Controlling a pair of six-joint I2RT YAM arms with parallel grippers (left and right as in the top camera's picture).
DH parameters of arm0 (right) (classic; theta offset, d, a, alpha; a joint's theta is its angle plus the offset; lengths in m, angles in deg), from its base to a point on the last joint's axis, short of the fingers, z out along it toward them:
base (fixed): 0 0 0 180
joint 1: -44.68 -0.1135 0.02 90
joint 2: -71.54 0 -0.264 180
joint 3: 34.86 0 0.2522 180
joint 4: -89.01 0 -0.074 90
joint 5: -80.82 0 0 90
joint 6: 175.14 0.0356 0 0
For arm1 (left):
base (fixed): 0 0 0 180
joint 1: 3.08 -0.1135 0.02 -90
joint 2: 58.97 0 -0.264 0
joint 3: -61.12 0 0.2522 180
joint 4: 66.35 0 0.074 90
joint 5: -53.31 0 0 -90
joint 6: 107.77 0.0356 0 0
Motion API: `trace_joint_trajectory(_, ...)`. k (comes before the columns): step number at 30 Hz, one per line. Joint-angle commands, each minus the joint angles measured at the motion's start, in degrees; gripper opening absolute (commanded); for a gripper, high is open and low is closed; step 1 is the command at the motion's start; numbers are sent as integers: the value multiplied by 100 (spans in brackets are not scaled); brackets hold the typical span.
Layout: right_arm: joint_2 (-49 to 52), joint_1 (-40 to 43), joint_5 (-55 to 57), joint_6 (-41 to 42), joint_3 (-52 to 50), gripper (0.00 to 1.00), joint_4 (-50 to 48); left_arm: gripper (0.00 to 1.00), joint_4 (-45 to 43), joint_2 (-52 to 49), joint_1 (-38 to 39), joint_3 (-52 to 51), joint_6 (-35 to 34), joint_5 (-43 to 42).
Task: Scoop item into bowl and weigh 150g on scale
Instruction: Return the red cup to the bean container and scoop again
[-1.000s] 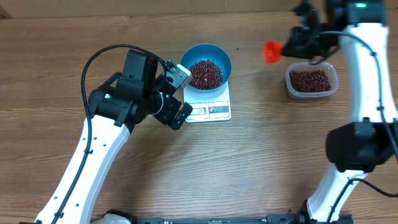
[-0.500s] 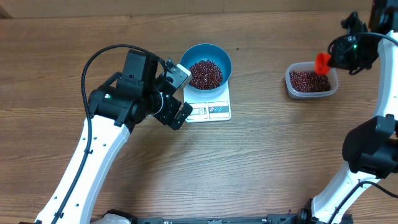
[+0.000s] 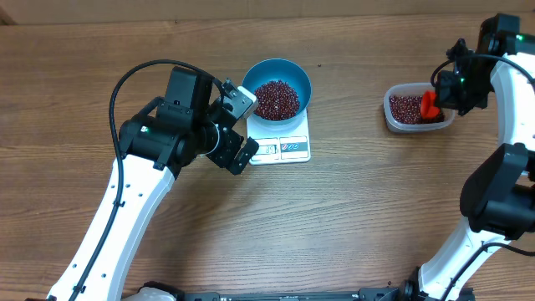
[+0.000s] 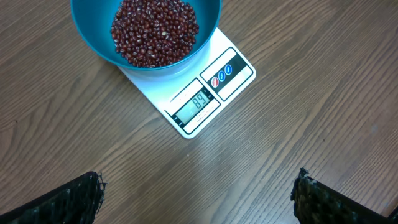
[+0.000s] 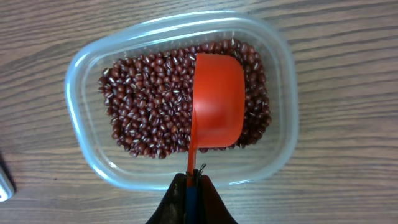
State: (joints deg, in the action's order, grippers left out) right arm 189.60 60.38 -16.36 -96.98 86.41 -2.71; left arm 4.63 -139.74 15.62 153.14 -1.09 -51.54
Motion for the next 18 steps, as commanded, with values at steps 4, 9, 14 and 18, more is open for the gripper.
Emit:
trace_joint_trajectory(4,-199,-13,-223,22,-315,4,-166,100,-24,63,-31,118,-39,-109)
trace_joint_trajectory(9,-199,-26,-651,17,-407,4,-120,100,-24,63,-31,118,-39,-109)
trace_joint_trajectory(14,-197,-26,-1058,17,-472,4,-15,99,-24,63,-31,118,-39,-109)
trace_joint_trajectory(18,-197,-26,-1399,15,-472,4,61,99,-24,63,-31,118,-39,-109)
